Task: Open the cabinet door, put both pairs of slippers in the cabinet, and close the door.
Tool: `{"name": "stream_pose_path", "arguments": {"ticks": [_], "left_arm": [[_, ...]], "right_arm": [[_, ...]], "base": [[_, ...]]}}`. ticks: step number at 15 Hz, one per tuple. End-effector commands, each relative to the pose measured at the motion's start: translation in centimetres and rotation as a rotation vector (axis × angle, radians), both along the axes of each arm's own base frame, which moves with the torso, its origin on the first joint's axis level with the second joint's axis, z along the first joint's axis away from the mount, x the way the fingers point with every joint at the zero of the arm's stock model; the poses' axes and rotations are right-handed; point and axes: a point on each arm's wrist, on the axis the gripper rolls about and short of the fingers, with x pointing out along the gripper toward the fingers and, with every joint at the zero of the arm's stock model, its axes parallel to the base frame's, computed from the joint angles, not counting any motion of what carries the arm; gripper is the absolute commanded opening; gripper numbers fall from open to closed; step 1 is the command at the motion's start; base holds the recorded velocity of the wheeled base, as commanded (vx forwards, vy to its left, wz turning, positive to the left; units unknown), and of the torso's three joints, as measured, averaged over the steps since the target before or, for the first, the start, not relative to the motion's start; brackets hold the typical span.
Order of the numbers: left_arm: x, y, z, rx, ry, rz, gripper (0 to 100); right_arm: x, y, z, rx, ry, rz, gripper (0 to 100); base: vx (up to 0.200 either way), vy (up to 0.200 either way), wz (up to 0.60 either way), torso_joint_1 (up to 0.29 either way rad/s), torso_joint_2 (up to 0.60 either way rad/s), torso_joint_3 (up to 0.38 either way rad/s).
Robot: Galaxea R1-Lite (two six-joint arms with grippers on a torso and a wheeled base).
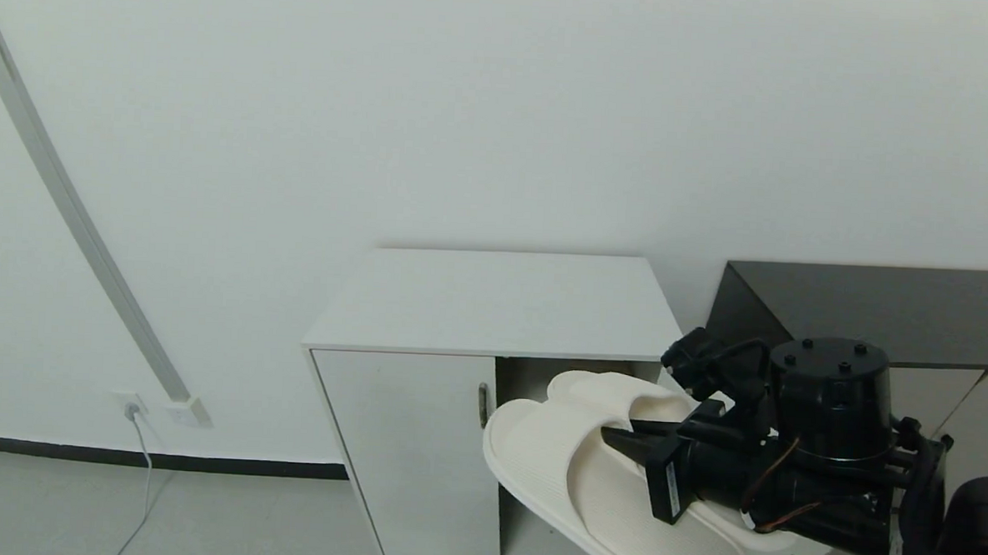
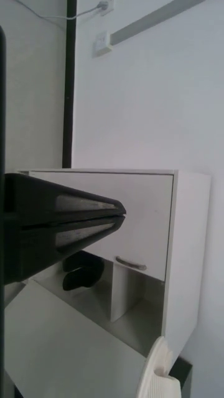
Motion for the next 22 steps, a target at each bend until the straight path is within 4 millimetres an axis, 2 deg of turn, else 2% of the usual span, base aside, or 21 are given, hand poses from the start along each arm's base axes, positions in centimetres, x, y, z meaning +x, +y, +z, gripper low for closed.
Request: {"name": "stream_pose_path", "arguments": {"ticks": [1,18,22], "left_arm": [[0.01,0.0,0.0,0.0,0.002,0.001,0],[0.01,0.0,0.01,0.0,0.0,0.001,0],[0.01,0.0,0.0,0.0,0.002,0.001,0]], "right_arm": [[-0.05,-0.03,0.02,0.002,-0.001,0.0,0],[-0.39,0.19,-0.65,0.011,-0.012,0.016,0],[-0.35,0.23,-0.71,0.01,-0.013,0.017,0]], "base": [[0.0,0.0,0.0,0.0,0.0,0.0],[0.0,0.0,0.0,0.0,0.0,0.0],[0.0,0.0,0.0,-0.128,0.29,0.163]]}}
